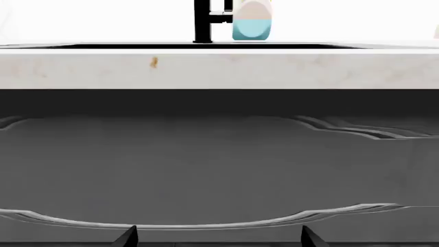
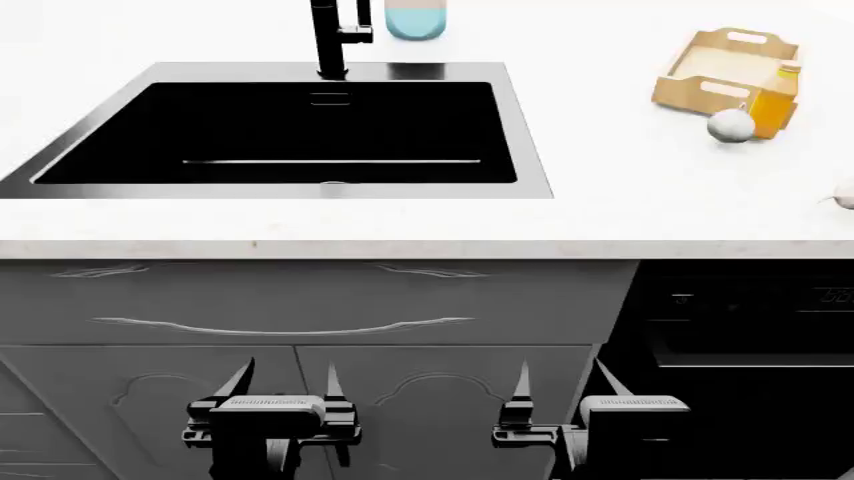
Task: Pick up the fruits and vegetables and place them in the sink. Turn on the sink faucet to wash them. Then turn the sink off and put them in the tray.
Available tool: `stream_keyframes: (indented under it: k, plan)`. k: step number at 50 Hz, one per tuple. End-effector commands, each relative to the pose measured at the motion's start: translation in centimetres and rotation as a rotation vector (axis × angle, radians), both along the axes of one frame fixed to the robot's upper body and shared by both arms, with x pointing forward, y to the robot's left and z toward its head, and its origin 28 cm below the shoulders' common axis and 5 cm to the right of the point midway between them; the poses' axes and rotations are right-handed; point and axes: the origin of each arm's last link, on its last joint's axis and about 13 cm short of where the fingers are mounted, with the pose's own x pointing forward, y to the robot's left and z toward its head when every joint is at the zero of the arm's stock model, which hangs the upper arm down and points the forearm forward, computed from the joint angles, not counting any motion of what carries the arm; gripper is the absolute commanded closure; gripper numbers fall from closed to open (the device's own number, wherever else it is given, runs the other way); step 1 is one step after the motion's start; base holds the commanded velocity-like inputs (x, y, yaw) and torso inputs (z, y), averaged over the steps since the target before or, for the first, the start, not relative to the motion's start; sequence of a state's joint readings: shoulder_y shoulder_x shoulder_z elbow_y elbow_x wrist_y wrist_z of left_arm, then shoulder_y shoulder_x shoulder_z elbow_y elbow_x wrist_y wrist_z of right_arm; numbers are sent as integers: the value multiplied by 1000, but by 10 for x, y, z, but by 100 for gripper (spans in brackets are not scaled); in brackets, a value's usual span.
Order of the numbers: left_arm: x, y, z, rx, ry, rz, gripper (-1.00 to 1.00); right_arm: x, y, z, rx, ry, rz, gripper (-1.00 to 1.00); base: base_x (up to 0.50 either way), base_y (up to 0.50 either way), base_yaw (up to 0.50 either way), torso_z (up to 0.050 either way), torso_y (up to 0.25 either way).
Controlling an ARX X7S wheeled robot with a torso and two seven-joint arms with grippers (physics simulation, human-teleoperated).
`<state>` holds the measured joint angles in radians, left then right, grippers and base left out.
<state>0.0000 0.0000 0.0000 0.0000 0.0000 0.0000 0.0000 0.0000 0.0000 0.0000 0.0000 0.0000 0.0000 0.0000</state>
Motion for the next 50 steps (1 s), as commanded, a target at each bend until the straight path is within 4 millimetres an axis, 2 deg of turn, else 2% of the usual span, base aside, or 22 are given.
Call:
stream_keyframes:
  k: [1, 7, 11, 21, 27, 36, 50]
  plan:
    - [0, 0, 1, 2, 1, 3, -100, 0, 0, -1, -3, 1, 1, -100, 0, 0, 0, 0, 0]
    - [-5, 1, 15, 30, -31, -48, -100, 0, 1, 4, -15, -10, 10, -100, 0, 0, 0, 0, 0]
    - [-8, 2, 32, 58, -57, -88, -100, 0, -2, 15, -28, -25, 11, -100, 0, 0, 0, 45, 0]
    - [1, 12, 100, 54, -58, -132, -100, 2, -17, 75, -48, -68, 29, -100, 0, 0, 0, 50, 0]
    - [9, 17, 132, 33, -71, -162, -100, 0, -25, 102, -63, -105, 44, -100, 0, 0, 0, 50, 0]
    - [-2, 15, 156, 17, -110, -197, -100, -16, -32, 129, -54, -191, 71, -100, 53, -208, 0, 50, 0]
    - [-1, 5, 187, 83, -117, -280, -100, -31, -47, 149, -50, -213, 119, -100, 198, -471, 0, 50, 0]
